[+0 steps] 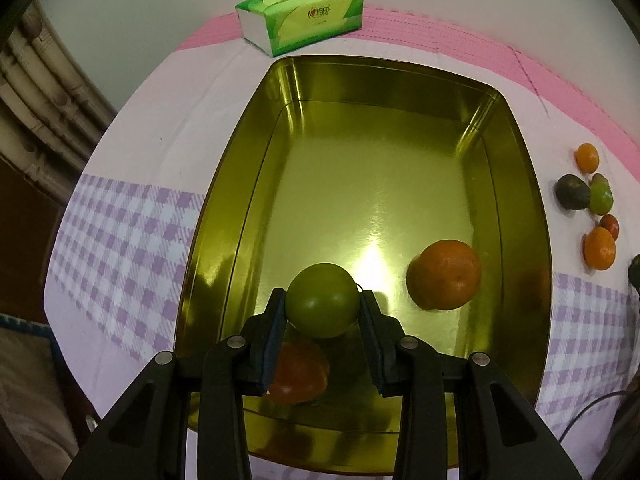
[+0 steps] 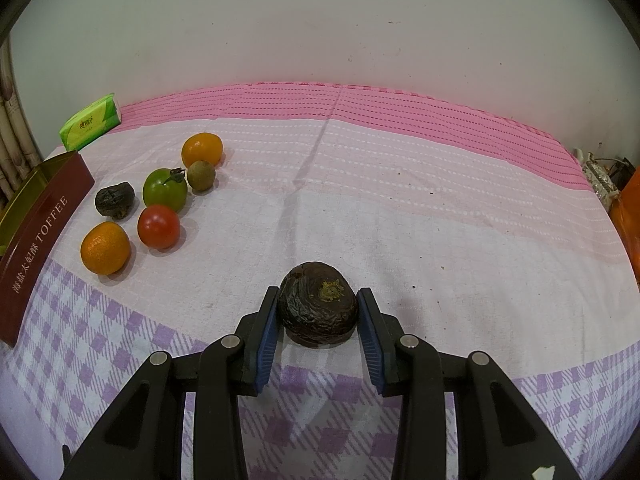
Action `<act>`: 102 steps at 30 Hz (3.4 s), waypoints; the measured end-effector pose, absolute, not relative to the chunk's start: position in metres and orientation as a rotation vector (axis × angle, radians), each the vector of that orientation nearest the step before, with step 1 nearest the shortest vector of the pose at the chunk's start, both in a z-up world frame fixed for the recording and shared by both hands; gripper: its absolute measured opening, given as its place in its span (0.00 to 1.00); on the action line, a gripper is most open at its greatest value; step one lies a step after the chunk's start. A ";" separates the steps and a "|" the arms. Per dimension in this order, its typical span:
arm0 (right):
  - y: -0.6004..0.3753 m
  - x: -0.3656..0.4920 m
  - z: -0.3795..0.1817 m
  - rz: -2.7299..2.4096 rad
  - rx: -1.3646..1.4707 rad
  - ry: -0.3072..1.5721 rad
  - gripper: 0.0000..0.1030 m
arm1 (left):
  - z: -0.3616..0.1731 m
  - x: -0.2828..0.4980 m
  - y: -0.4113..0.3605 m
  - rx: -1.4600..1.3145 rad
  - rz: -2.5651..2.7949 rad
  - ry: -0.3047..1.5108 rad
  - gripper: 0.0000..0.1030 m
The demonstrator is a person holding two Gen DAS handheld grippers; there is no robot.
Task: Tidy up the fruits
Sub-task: 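Carry the green tomato into the tin tray and open the left tool, then carry the dark avocado into the tin tray and open the right tool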
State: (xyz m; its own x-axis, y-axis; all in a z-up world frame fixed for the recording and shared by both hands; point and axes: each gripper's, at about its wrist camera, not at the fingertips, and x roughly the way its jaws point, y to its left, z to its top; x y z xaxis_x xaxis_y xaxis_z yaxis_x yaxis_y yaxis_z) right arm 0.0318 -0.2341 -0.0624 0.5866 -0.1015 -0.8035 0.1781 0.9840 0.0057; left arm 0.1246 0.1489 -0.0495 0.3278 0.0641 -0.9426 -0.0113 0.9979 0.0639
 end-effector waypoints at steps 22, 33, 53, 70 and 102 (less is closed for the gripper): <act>-0.234 0.033 -0.064 -0.164 0.083 0.932 0.34 | -0.018 0.107 0.151 0.109 0.024 1.146 0.54; -0.231 0.034 -0.062 -0.181 0.075 0.940 0.32 | 0.010 0.080 0.171 0.131 0.048 1.039 0.63; -0.022 0.060 0.027 0.387 -0.005 0.855 0.32 | 0.015 0.049 0.224 0.015 0.189 1.010 0.76; 0.063 0.074 -0.014 0.460 -0.185 0.973 0.32 | 0.009 0.051 0.234 -0.038 0.213 1.032 0.78; 0.015 0.071 0.012 0.369 -0.090 0.871 0.49 | 0.004 0.051 0.230 -0.044 0.199 1.048 0.78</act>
